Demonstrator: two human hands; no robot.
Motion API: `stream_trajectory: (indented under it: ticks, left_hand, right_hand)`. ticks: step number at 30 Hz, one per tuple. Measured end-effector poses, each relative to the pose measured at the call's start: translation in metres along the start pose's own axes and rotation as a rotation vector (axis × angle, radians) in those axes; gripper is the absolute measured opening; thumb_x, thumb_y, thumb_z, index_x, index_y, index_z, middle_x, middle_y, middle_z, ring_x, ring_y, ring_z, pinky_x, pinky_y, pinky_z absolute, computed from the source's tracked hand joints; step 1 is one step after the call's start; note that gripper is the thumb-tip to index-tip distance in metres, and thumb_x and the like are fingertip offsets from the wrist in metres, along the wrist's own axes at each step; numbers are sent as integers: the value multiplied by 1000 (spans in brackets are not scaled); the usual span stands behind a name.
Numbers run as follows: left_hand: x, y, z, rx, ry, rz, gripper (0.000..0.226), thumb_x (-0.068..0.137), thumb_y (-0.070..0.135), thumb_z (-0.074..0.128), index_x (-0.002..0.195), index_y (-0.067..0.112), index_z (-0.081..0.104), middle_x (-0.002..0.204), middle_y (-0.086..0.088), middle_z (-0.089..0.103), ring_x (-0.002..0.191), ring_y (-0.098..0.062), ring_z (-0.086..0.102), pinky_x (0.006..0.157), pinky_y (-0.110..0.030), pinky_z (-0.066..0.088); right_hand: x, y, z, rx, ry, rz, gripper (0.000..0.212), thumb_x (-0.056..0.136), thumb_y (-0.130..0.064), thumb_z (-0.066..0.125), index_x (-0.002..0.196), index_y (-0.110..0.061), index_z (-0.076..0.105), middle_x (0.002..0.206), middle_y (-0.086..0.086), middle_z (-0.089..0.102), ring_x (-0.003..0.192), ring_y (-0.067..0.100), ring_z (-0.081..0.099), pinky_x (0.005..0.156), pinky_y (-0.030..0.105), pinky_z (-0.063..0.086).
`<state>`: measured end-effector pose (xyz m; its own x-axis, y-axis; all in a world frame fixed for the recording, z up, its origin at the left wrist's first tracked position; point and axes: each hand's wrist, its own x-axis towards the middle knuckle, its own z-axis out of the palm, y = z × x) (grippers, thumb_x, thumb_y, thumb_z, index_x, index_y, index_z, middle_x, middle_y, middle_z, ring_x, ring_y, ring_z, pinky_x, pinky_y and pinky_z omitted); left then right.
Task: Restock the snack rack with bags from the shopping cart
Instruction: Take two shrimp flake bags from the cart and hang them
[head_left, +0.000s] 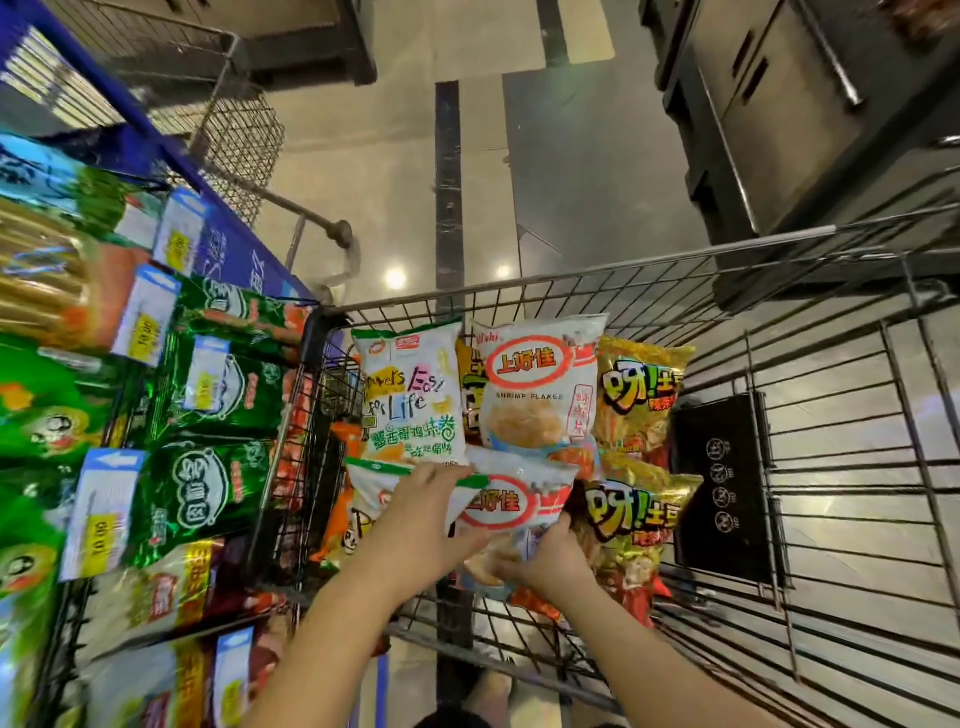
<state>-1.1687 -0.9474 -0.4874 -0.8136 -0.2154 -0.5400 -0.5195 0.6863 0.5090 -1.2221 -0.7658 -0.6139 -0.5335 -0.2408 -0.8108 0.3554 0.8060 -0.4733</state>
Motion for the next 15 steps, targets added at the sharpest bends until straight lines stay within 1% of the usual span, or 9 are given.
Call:
stream_trajectory:
  ticks: [2, 5, 11, 13, 15]
  left_hand:
    - [0, 0, 1, -4, 5, -2, 77, 90, 52, 72, 155, 30, 37, 151, 9, 37, 142, -13, 33, 118, -33, 34]
    - [0, 4, 0, -8, 0, -3, 76, 90, 51, 73, 155, 31, 38, 151, 9, 37, 142, -14, 35, 117, -34, 35]
    - [1, 19, -14, -10, -67, -20, 79, 90, 55, 71, 156, 33, 34, 159, 5, 32, 147, -18, 30, 118, -40, 36]
    - [1, 26, -19, -5, -68, -21, 79, 90, 57, 71, 156, 33, 35, 160, 5, 33, 148, -18, 30, 120, -40, 34]
    - [1, 33, -23, -6, -71, -22, 78, 89, 57, 71, 155, 33, 35, 159, 5, 34, 148, -17, 31, 120, -39, 33]
  right_hand:
    - [1, 2, 0, -9, 45, 1, 102, 65, -40, 95, 139, -10, 32, 134, 7, 58, 125, 28, 59, 99, 37, 51]
    - [-3, 2, -8, -28, 66, -12, 96, 65, -46, 94, 137, -14, 39, 130, 4, 64, 120, 26, 63, 93, 33, 52]
    - [-24, 4, -44, -18, 89, -48, 93, 65, -45, 94, 141, -24, 45, 134, -3, 64, 124, 24, 61, 98, 33, 50]
    - [-33, 8, -59, -14, 90, -63, 91, 65, -46, 94, 139, -27, 46, 130, -7, 64, 123, 23, 61, 97, 31, 49]
    - [-42, 13, -74, 33, 77, -82, 87, 63, -44, 96, 135, -29, 48, 122, -11, 64, 120, 19, 61, 99, 31, 50]
